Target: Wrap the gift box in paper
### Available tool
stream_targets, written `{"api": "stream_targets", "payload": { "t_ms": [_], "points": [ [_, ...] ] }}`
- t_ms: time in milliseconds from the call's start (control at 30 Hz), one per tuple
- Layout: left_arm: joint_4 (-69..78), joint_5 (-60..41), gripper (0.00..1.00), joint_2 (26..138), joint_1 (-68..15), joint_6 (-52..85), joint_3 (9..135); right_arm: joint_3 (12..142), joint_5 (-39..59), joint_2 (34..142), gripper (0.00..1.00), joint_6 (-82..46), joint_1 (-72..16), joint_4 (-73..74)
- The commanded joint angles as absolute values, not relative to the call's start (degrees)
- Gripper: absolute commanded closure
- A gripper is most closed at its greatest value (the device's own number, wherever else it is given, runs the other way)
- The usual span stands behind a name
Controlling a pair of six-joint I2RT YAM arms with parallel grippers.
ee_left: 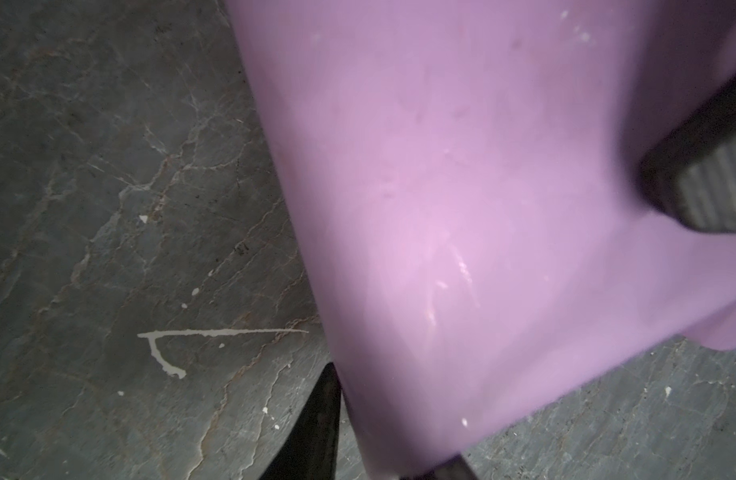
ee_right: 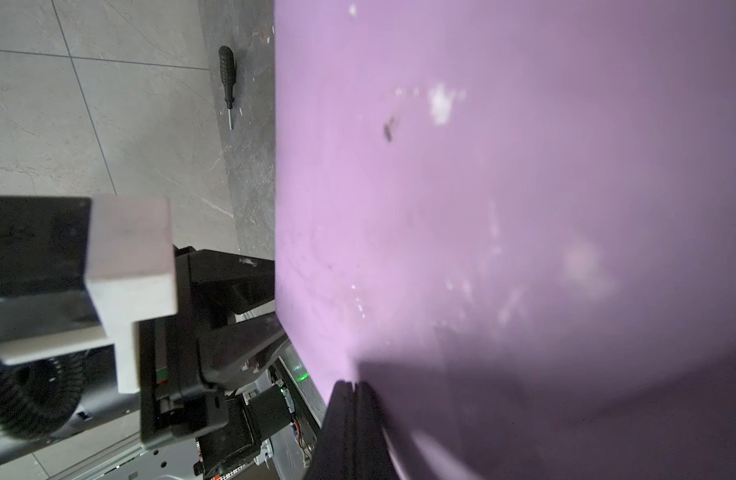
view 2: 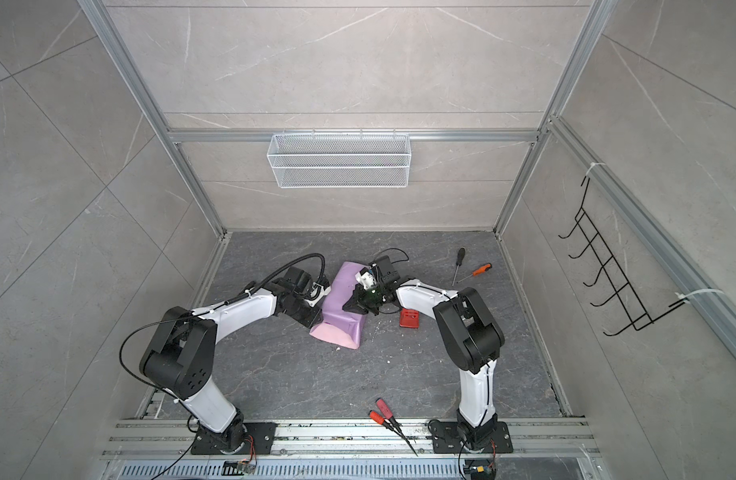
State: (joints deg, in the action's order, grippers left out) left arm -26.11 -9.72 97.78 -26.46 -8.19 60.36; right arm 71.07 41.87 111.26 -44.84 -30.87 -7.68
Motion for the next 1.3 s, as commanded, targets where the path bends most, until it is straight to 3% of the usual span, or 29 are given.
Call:
{"api": "stream_targets", "payload": {
  "t_ms": [0, 133, 467, 733, 767, 867, 933, 1100, 1267],
  "points": [
    [-23.17, -6.92, 0.76, 99.46, -26.85, -6.69, 62.58, 67.99, 36.47, 111.97, 1.00, -47.31, -31.98, -10.11],
    [-24.25, -4.74, 0.78, 101.79, -28.01, -6.29, 64.52, 68.49, 35.72, 112.16, 1.00, -47.09, -32.25, -11.34],
    [-25.66, -1.56, 0.98, 103.96, -31.02, -5.65, 66.18, 66.89, 35.03, 110.83, 1.00, -47.00, -32.78, -10.40],
    [-26.34, -0.32, 1.00, 104.68, -31.38, -5.49, 67.15, 66.30, 34.73, 110.65, 1.00, -46.99, -32.98, -10.09],
    [-26.22, 0.15, 0.99, 104.55, -31.38, -5.28, 67.06, 66.62, 34.54, 110.90, 1.00, -46.32, -32.96, -11.04],
    [-26.93, 1.73, 0.78, 103.66, -31.37, -5.67, 67.24, 67.46, 34.37, 111.24, 1.00, -45.76, -32.95, -12.83],
    [-27.25, 1.89, 0.70, 102.08, -31.38, -6.44, 66.58, 66.87, 34.37, 110.60, 1.00, -46.05, -33.00, -11.99],
    [-26.96, -1.48, 0.67, 98.17, -31.32, -10.78, 62.66, 67.73, 34.54, 111.49, 1.00, -45.71, -32.96, -12.89],
    [-27.74, -2.20, 0.71, 96.07, -30.70, -13.80, 61.25, 67.08, 34.20, 111.14, 1.00, -45.53, -32.96, -12.08]
  ]
}}
